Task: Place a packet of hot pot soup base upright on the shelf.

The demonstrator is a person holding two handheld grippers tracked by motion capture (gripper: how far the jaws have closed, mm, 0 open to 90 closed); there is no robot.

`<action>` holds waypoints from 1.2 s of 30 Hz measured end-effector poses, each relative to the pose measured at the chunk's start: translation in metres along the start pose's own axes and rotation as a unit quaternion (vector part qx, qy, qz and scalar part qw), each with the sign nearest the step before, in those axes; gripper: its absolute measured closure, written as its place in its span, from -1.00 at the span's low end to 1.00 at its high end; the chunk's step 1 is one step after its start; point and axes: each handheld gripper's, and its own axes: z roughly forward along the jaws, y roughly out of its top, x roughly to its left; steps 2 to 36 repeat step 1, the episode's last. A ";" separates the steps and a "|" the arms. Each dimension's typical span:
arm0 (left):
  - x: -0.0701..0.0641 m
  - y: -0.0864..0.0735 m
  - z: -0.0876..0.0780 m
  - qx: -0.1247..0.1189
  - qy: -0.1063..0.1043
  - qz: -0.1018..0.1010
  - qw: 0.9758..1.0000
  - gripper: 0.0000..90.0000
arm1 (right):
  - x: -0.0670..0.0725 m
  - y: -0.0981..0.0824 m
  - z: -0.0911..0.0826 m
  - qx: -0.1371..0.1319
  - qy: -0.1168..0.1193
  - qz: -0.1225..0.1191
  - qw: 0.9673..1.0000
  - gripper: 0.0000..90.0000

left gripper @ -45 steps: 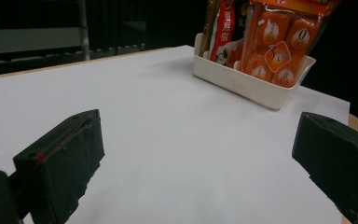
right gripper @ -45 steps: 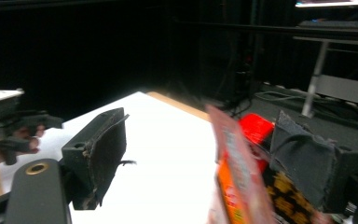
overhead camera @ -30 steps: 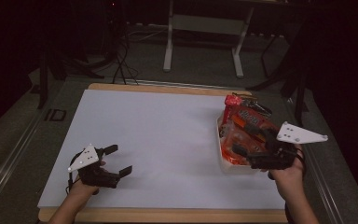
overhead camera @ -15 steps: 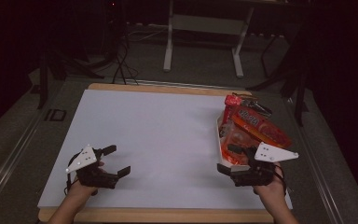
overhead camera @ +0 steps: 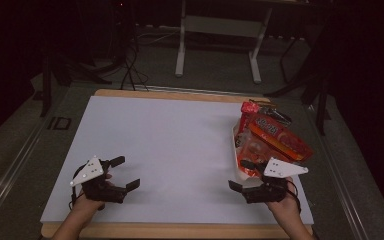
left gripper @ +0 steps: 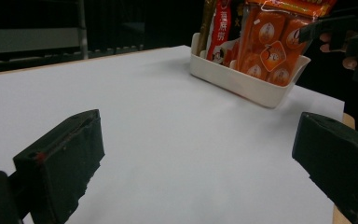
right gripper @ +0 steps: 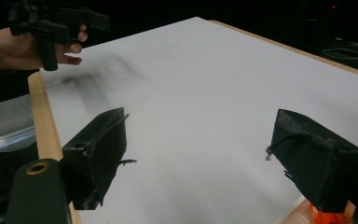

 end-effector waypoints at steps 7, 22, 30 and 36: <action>0.000 0.000 0.000 0.000 0.001 0.001 1.000 -0.94 | -0.001 -0.001 0.000 0.000 0.000 0.003 1.000 -0.60; 0.000 0.000 0.000 0.000 0.001 0.001 1.000 -0.94 | -0.001 -0.001 0.000 0.000 0.000 0.003 1.000 -0.60; 0.000 0.000 0.000 0.000 0.001 0.001 1.000 -0.94 | -0.001 -0.001 0.000 0.000 0.000 0.003 1.000 -0.60; 0.000 0.000 0.000 0.000 0.001 0.001 1.000 -0.94 | -0.001 -0.001 0.000 0.000 0.000 0.003 1.000 -0.60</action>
